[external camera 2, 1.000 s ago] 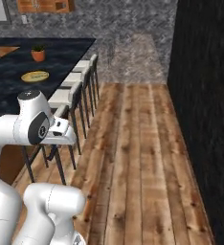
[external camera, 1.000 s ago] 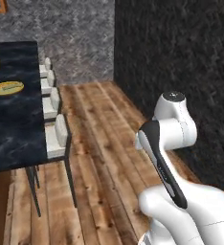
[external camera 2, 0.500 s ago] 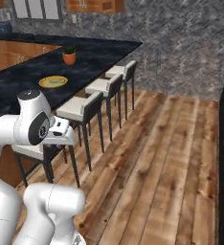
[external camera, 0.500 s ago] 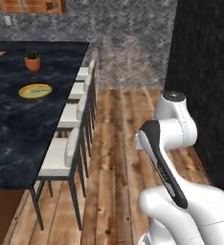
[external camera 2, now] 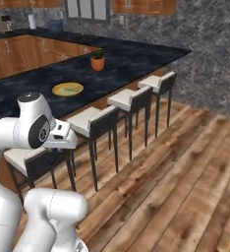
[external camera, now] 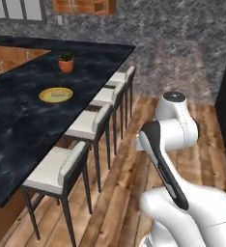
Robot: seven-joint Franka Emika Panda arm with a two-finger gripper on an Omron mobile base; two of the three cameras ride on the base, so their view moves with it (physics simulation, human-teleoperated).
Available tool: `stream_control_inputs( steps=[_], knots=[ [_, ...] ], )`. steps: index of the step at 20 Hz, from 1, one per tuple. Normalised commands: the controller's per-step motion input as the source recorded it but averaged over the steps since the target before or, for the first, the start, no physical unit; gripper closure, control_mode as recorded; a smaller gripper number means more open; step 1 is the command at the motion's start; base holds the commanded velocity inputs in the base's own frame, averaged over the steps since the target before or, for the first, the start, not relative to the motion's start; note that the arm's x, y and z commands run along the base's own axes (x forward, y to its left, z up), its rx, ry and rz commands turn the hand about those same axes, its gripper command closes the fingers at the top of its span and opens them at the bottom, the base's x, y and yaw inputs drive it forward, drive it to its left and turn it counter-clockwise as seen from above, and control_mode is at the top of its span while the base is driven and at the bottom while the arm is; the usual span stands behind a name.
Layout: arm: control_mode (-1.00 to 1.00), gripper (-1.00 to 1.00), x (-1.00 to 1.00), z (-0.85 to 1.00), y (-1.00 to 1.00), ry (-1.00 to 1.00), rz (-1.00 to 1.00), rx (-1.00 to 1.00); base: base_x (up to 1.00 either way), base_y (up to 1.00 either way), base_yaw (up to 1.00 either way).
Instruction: Retrieve the butter from the fridge and place it on a plate on the dining table. Then retrieve the butter knife by the fridge and place it near the plate.
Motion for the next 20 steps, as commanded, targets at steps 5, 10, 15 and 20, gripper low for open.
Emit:
stream_control_inputs(
  steps=[5, 10, 15, 20],
  knots=[
    [1.0, 1.0, 0.0, 0.0, 0.0, 0.0, 0.0, 0.0, 0.68, -0.94, 0.47],
    [1.0, 1.0, 0.0, 0.0, 0.0, 0.0, 0.0, 0.0, 0.57, -0.99, 0.47],
    [1.0, 1.0, 0.0, 0.0, 0.0, 0.0, 0.0, 0.0, 0.25, -1.0, 0.39],
    [1.0, 1.0, 0.0, 0.0, 0.0, 0.0, 0.0, 0.0, 0.0, -0.92, 0.34]
  ],
)
